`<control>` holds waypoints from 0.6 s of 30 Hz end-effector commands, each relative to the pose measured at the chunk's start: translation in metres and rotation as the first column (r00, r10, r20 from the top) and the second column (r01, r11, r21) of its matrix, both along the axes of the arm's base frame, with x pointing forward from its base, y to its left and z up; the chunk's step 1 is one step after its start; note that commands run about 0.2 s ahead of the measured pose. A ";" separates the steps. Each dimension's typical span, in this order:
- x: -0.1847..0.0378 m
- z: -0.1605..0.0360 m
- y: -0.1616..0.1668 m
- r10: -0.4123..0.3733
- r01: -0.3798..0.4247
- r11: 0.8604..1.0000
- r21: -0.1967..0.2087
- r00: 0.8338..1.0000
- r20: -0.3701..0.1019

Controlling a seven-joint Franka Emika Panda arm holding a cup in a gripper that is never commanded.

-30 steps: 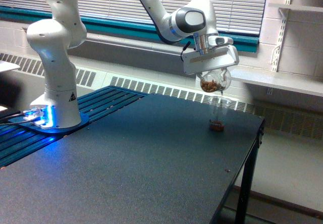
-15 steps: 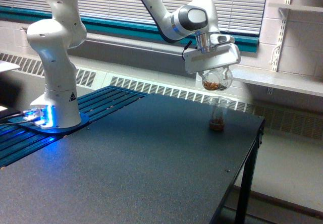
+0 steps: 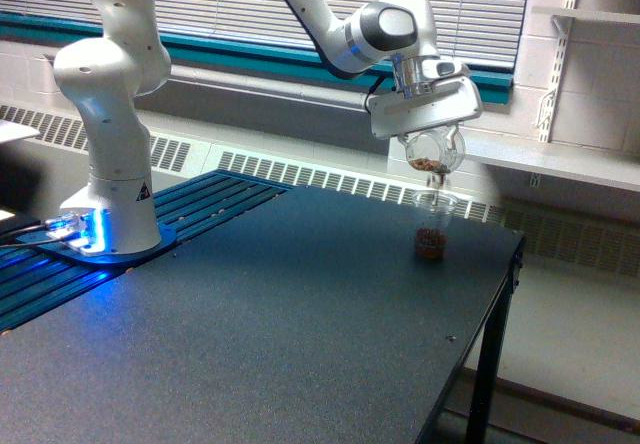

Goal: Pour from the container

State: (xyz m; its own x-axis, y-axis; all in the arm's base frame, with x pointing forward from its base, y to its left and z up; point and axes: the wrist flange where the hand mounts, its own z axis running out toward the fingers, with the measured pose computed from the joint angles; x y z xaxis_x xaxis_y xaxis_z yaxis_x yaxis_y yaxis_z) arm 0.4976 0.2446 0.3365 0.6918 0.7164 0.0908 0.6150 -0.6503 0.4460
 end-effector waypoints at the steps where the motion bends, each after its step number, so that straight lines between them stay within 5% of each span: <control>1: -0.001 0.005 0.007 0.032 -0.032 0.999 -0.039 0.999 -0.003; 18: -0.003 0.015 0.012 0.049 -0.050 0.993 -0.107 0.999 -0.012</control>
State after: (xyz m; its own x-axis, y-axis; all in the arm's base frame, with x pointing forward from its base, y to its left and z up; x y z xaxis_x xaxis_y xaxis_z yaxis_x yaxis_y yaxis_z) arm 0.4965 0.2505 0.3429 0.6775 0.7352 0.0234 0.6356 -0.6011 0.4845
